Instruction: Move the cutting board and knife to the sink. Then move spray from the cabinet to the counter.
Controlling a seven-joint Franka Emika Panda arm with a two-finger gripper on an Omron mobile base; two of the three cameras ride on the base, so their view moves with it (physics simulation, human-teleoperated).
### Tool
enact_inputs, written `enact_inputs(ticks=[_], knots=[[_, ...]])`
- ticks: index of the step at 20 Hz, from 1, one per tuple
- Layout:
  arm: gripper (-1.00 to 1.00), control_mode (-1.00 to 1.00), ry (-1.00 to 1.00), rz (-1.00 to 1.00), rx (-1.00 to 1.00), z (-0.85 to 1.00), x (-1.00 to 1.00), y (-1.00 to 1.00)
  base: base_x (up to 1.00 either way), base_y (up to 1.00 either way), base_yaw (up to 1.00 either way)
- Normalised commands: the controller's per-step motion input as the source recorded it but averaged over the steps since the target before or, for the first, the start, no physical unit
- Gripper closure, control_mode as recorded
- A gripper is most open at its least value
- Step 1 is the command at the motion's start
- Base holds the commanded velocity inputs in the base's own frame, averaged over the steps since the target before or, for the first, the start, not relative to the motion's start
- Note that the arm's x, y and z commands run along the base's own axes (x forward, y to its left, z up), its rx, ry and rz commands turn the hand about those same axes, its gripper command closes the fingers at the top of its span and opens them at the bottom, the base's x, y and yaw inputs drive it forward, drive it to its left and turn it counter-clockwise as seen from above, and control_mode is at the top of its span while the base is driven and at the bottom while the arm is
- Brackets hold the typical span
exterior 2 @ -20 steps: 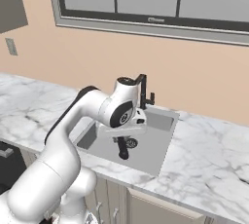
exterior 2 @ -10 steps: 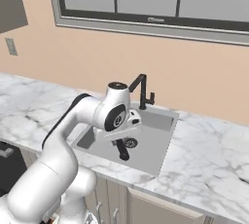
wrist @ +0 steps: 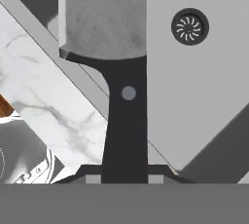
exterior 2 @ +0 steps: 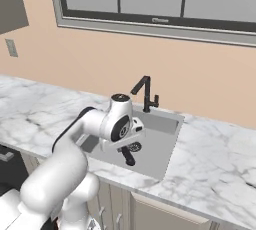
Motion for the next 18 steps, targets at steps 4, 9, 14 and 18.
enact_inputs(ticks=[4,9,14,18], knots=[[1.0,-1.0,0.0,0.09,0.0,-0.48,0.47,0.0,0.0,0.0,0.0],[1.0,-1.0,0.0,0.12,0.0,-0.38,0.42,-0.05,0.0,0.0,0.0],[1.0,-1.0,0.01,0.1,0.02,-0.08,0.43,-0.25,0.0,0.0,0.0],[1.0,-1.0,0.02,0.1,0.03,-0.09,0.31,-0.38,0.0,0.0,0.0]])
